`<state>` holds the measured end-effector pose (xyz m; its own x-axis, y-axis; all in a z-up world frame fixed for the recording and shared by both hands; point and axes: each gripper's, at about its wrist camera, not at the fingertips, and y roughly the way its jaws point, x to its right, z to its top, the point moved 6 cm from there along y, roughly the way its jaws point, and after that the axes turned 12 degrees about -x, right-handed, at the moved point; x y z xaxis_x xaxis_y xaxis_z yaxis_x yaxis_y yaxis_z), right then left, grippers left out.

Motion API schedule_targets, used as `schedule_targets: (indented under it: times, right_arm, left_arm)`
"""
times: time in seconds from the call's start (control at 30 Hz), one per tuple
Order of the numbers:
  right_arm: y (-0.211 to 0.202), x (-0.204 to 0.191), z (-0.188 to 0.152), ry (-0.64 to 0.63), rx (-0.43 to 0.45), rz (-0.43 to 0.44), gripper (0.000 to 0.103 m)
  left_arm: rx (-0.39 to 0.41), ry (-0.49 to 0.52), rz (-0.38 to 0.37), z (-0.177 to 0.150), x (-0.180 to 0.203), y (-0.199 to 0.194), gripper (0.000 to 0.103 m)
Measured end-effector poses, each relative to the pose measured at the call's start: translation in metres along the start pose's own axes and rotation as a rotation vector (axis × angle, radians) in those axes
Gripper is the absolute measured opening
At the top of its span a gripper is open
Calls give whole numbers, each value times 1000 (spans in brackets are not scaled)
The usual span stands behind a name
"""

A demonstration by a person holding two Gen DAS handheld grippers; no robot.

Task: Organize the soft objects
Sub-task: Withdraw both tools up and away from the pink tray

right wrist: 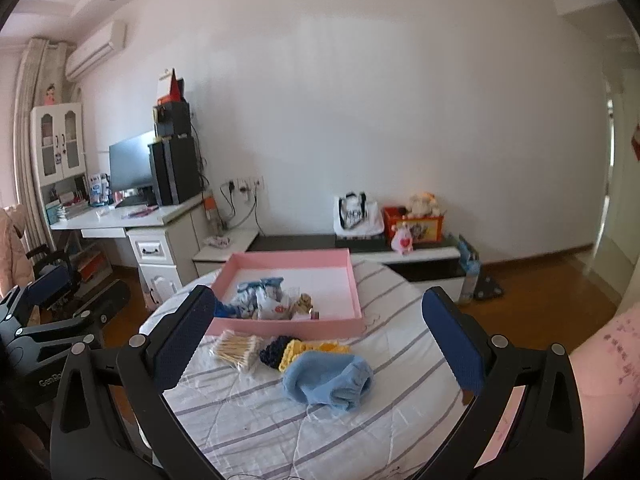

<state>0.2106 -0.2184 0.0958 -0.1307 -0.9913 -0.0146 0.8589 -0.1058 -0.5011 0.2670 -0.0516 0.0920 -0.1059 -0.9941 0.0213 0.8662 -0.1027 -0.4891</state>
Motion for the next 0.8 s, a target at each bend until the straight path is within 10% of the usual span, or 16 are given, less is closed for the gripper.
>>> schedule_targets:
  times: [0.8]
  right_arm:
    - [-25, -12, -7, -42, 69, -10, 103]
  left_arm:
    - [94, 7, 12, -25, 3, -35, 103]
